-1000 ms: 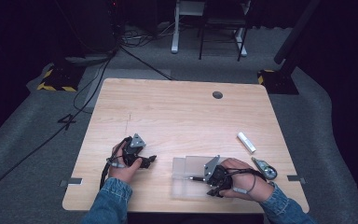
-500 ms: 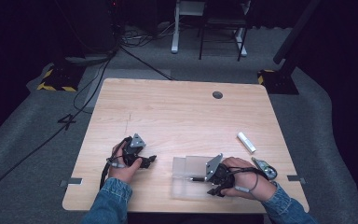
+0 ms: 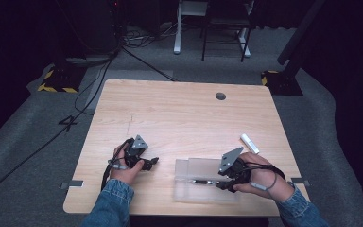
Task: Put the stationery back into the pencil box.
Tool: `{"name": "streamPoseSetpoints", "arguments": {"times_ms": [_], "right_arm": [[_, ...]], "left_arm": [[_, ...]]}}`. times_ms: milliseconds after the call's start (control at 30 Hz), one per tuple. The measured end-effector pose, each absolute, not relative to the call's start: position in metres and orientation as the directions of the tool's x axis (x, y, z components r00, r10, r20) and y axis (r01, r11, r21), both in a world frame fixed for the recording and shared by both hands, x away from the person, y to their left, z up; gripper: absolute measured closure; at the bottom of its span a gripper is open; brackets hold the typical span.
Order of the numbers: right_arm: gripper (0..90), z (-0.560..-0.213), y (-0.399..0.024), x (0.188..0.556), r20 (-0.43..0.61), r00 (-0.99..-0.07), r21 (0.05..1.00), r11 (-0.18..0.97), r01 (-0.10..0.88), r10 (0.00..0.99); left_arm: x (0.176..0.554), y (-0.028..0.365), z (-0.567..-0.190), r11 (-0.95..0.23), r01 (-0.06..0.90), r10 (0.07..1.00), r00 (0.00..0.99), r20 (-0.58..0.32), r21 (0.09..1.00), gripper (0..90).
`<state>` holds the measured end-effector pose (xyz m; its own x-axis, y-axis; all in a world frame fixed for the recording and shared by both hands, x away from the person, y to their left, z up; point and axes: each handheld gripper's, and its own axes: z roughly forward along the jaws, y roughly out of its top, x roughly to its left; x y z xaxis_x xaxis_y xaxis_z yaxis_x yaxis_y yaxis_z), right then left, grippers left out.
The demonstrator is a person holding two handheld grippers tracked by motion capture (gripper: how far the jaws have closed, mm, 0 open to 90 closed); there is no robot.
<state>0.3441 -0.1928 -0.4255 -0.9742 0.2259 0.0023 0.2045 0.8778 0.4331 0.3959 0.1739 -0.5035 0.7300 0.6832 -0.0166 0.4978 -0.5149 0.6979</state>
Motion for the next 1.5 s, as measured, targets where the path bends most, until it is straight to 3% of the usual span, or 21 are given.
{"name": "streamPoseSetpoints", "arguments": {"times_ms": [200, 467, 800, 1100, 1500], "right_arm": [[48.4, -0.413, -0.215, 0.349, -0.017, -0.950, 0.482, 0.835, 0.266, 0.312], [47.6, -0.402, -0.259, 0.359, -0.037, -0.867, 0.522, 0.749, 0.408, 0.497], [45.7, -0.413, -0.304, 0.372, -0.022, -0.748, 0.475, 0.665, 0.576, 0.664], [44.8, -0.429, -0.326, 0.382, -0.045, -0.656, 0.394, 0.617, 0.682, 0.754], [43.7, -0.450, -0.340, 0.392, -0.020, -0.602, 0.335, 0.572, 0.749, 0.799]], "left_arm": [[0.399, 0.173, -0.504, -0.516, 0.498, 0.679, 0.734, -0.022, 0.697, 20.4], [0.405, 0.170, -0.504, -0.523, 0.494, 0.675, 0.738, -0.016, 0.694, 18.3], [0.411, 0.165, -0.504, -0.525, 0.495, 0.672, 0.740, -0.018, 0.693, 16.9], [0.412, 0.164, -0.504, -0.523, 0.498, 0.673, 0.739, -0.024, 0.692, 16.9], [0.412, 0.164, -0.504, -0.522, 0.499, 0.673, 0.739, -0.026, 0.692, 16.9]]}}
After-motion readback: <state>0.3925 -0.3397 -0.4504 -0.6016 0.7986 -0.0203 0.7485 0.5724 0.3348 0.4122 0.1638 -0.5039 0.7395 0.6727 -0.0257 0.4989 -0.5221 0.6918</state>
